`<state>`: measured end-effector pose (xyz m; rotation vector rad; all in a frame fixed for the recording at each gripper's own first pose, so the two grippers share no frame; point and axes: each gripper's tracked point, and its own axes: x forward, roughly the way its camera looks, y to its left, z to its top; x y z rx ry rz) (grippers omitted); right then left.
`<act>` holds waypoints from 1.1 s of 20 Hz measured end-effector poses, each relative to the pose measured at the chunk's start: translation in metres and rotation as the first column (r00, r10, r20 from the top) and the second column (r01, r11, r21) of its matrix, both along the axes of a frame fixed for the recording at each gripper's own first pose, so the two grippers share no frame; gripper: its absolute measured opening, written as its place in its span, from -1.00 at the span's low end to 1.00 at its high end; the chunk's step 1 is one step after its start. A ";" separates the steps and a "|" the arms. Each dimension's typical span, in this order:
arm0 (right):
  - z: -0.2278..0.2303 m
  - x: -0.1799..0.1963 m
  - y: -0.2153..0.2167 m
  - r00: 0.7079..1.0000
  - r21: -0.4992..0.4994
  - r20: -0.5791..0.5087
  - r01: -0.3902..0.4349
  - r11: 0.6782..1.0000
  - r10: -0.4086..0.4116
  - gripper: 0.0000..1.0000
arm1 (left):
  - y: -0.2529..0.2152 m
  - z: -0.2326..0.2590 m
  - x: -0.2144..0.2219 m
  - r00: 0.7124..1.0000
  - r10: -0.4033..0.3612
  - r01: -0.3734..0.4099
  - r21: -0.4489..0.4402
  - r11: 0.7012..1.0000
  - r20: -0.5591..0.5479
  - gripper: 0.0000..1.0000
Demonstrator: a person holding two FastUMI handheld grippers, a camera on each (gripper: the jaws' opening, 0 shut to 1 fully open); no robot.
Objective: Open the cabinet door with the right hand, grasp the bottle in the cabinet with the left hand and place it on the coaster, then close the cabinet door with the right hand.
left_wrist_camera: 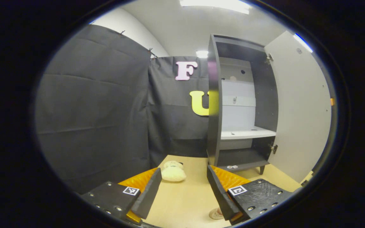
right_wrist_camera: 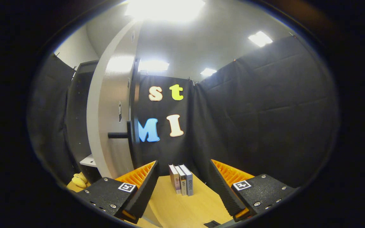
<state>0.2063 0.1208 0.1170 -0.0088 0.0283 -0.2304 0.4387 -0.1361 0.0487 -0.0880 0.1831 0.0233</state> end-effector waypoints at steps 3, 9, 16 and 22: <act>0.003 -0.001 0.006 1.000 -0.024 0.007 0.030 0.999 -0.030 0.87 | 0.010 0.001 0.000 1.000 0.006 -0.006 -0.005 1.000 0.008 0.71; 0.011 -0.012 0.017 0.995 -0.059 0.038 0.090 0.994 -0.088 0.85 | 0.017 -0.002 0.000 1.000 -0.010 0.010 -0.025 1.000 0.008 0.71; 0.011 -0.019 0.038 0.994 -0.067 0.040 0.105 0.992 -0.102 0.85 | 0.034 -0.006 -0.003 1.000 -0.010 0.010 -0.053 0.999 0.001 0.72; 0.013 -0.025 0.069 0.998 -0.061 0.043 0.051 0.997 -0.048 0.85 | 0.053 -0.014 -0.006 1.000 -0.005 0.004 -0.075 0.997 -0.009 0.77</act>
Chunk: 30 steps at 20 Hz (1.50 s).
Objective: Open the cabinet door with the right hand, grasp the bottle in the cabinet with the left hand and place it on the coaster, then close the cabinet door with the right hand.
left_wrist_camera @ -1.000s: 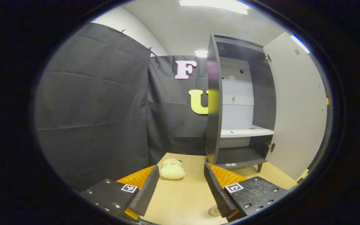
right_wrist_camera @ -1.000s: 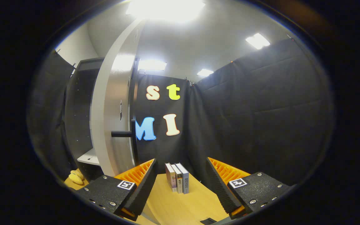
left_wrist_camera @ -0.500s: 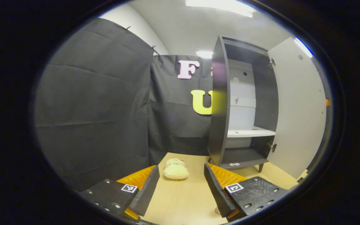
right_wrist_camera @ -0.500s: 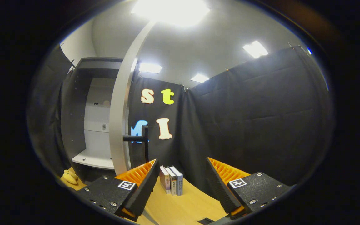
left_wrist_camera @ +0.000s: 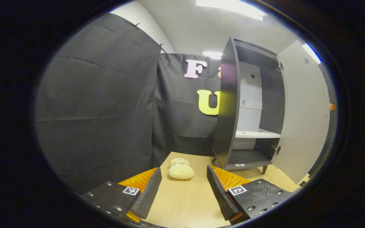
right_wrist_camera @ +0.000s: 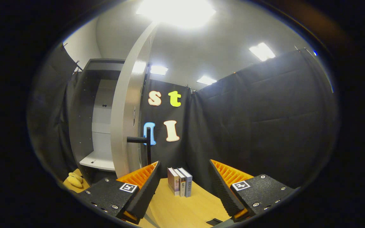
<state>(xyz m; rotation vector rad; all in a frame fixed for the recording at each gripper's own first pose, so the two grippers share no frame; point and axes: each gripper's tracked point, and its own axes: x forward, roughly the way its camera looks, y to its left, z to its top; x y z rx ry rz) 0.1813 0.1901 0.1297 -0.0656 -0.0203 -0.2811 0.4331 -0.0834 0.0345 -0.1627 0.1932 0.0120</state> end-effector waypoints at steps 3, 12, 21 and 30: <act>-0.001 -0.001 0.019 0.999 0.008 0.005 -0.037 0.999 0.036 0.85 | 0.005 0.003 -0.004 1.000 -0.005 0.006 -0.005 1.000 0.006 0.72; -0.001 0.001 0.069 0.990 0.014 0.013 -0.139 0.990 0.139 0.85 | 0.009 0.010 -0.010 1.000 -0.010 0.010 0.014 1.000 0.026 0.71; -0.002 0.011 0.115 0.974 0.021 0.014 -0.226 0.974 0.226 0.85 | 0.047 0.014 -0.036 0.999 0.035 -0.035 0.033 0.999 0.025 0.72; -0.009 0.031 0.154 0.955 0.034 -0.003 -0.298 0.954 0.298 0.85 | 0.074 0.012 -0.045 0.997 0.081 -0.082 0.050 0.995 0.016 0.71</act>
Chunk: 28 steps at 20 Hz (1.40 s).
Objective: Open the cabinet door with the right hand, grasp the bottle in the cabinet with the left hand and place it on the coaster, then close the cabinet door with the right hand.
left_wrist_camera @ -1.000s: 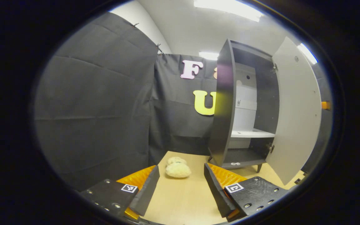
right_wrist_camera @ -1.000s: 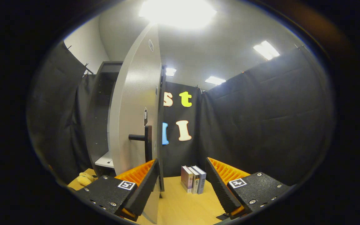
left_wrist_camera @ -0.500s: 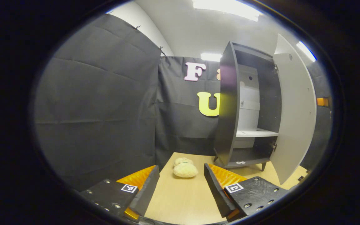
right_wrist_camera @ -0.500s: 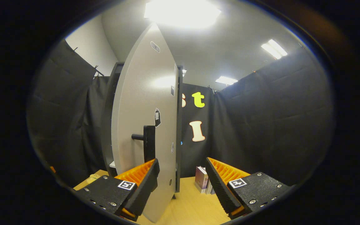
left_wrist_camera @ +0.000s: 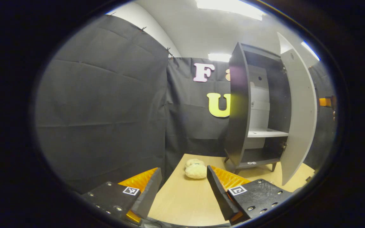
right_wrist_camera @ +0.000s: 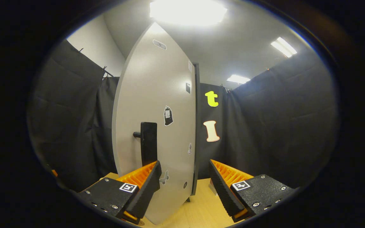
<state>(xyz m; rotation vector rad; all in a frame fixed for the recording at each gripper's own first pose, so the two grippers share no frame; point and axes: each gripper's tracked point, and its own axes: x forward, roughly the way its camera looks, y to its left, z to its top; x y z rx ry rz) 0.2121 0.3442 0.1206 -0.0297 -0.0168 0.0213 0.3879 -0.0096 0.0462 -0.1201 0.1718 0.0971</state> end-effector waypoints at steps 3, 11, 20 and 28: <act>-0.001 0.004 0.011 1.000 -0.001 -0.003 -0.024 1.000 0.024 0.86 | 0.006 0.000 -0.002 1.000 0.015 -0.015 0.004 1.000 -0.003 0.72; -0.009 0.024 0.047 0.995 -0.008 -0.029 -0.099 0.995 0.099 0.87 | 0.018 -0.003 -0.005 0.999 0.038 -0.037 0.015 0.999 -0.015 0.71; -0.020 0.026 0.072 0.986 -0.031 -0.049 -0.158 0.987 0.157 0.88 | 0.023 -0.003 -0.011 0.998 0.064 -0.063 0.024 0.998 -0.015 0.71; -0.021 0.020 0.063 0.987 -0.013 -0.048 -0.152 0.988 0.151 0.88 | 0.022 0.000 -0.013 0.998 0.057 -0.057 0.031 0.998 0.001 0.65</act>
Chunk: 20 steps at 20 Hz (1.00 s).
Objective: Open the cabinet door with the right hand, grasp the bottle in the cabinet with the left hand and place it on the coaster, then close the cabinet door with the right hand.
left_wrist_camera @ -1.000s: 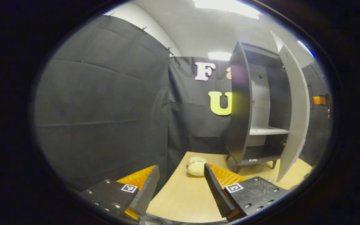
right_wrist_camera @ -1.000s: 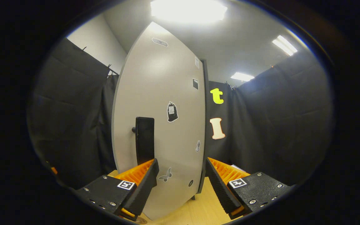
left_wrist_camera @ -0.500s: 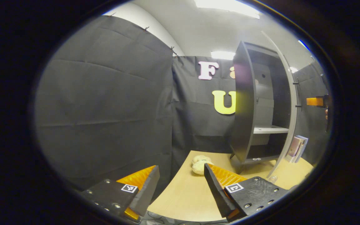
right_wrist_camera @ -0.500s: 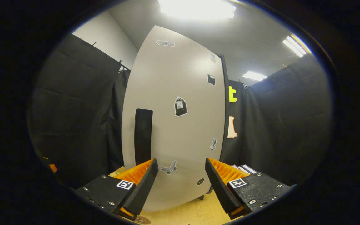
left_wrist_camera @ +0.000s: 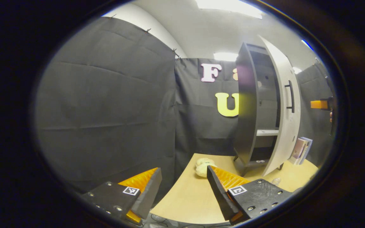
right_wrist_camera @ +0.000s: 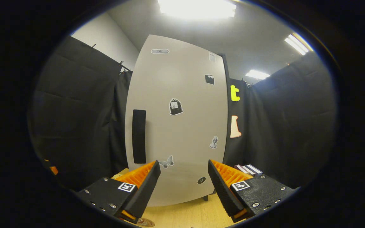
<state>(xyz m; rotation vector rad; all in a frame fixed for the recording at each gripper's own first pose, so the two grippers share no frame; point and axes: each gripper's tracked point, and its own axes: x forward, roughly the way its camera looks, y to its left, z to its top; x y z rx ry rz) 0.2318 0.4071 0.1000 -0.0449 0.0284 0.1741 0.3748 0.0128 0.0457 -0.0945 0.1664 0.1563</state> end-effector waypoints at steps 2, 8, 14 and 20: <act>0.000 -0.003 -0.002 1.000 0.007 0.003 0.002 1.000 -0.002 0.88 | -0.001 0.001 0.000 1.000 -0.008 0.008 0.003 1.000 0.009 0.65; 0.003 -0.016 -0.015 1.000 0.010 0.011 0.022 1.000 -0.023 0.88 | -0.004 0.004 0.004 0.998 -0.055 0.055 0.001 0.998 0.040 0.77; 0.008 -0.029 -0.044 0.998 0.021 0.063 0.013 1.000 -0.014 0.88 | -0.007 0.012 0.005 0.994 -0.081 0.081 0.012 0.997 0.071 0.68; 0.016 -0.034 -0.095 0.993 0.017 0.121 0.011 1.000 -0.013 0.88 | -0.014 0.025 -0.002 0.992 -0.090 0.088 0.019 0.996 0.087 0.71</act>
